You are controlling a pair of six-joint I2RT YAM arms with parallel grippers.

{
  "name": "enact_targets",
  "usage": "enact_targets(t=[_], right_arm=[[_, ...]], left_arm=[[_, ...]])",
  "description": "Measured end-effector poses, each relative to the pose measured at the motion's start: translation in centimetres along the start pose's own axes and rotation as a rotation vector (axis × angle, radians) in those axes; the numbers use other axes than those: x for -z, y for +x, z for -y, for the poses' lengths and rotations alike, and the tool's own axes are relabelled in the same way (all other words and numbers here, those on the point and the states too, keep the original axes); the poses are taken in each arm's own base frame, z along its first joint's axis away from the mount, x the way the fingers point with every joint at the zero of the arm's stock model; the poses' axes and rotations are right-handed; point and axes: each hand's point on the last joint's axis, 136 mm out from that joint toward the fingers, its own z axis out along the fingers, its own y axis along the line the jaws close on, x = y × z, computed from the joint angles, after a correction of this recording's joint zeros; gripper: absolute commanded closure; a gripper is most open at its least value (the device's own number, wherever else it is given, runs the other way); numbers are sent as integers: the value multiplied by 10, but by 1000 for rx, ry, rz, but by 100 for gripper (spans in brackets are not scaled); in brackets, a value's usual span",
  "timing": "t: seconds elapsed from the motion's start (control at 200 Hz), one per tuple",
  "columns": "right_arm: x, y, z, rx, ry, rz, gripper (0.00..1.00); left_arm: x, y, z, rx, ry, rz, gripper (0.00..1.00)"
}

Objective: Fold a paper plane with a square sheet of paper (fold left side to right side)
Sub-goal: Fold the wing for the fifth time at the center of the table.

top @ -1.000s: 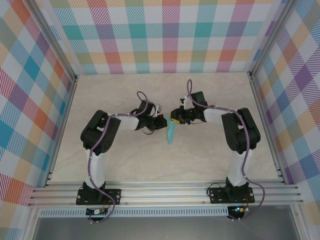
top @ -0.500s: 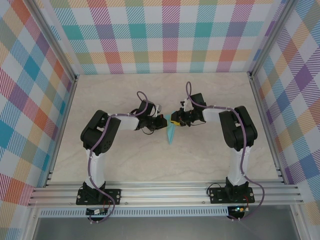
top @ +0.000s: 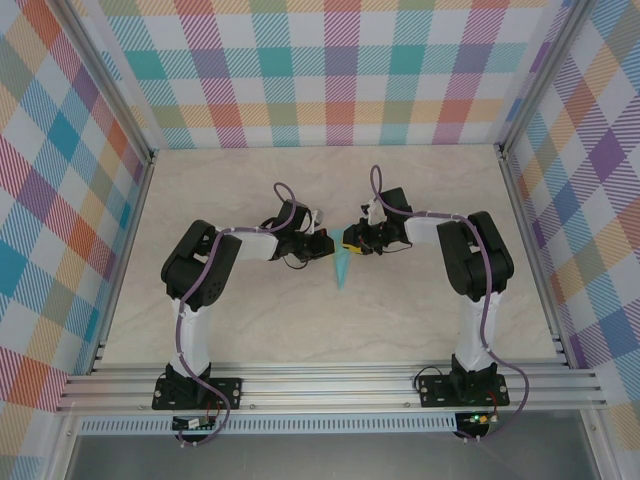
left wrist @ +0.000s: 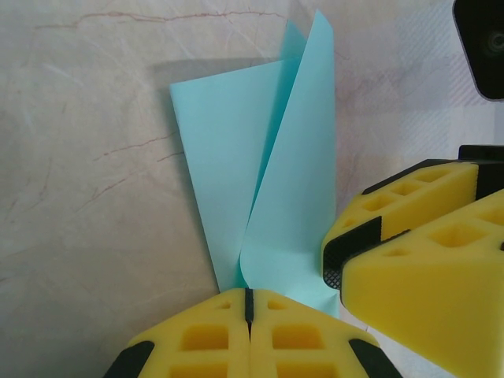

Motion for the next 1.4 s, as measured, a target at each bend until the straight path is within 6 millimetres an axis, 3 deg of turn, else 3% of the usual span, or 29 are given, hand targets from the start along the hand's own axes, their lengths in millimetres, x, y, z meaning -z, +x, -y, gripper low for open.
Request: enact_targets(t=[0.58,0.825,0.975,1.18,1.285,1.4], right_arm=[[-6,1,11,-37,66,-47,78],[-6,1,13,-40,83,-54,78],[-6,1,13,-39,85,-57,78],[-5,1,13,-41,86,-58,78],[-5,1,13,-41,86,-58,78],[-5,1,13,-41,87,-58,78]], left_arm=[[0,0,0,0,0,1,100],[4,-3,6,-13,7,11,74],[24,-3,5,-9,-20,42,72],[53,3,38,-59,67,66,76],[52,13,58,-96,139,37,77],[43,38,84,-142,204,-34,79]])
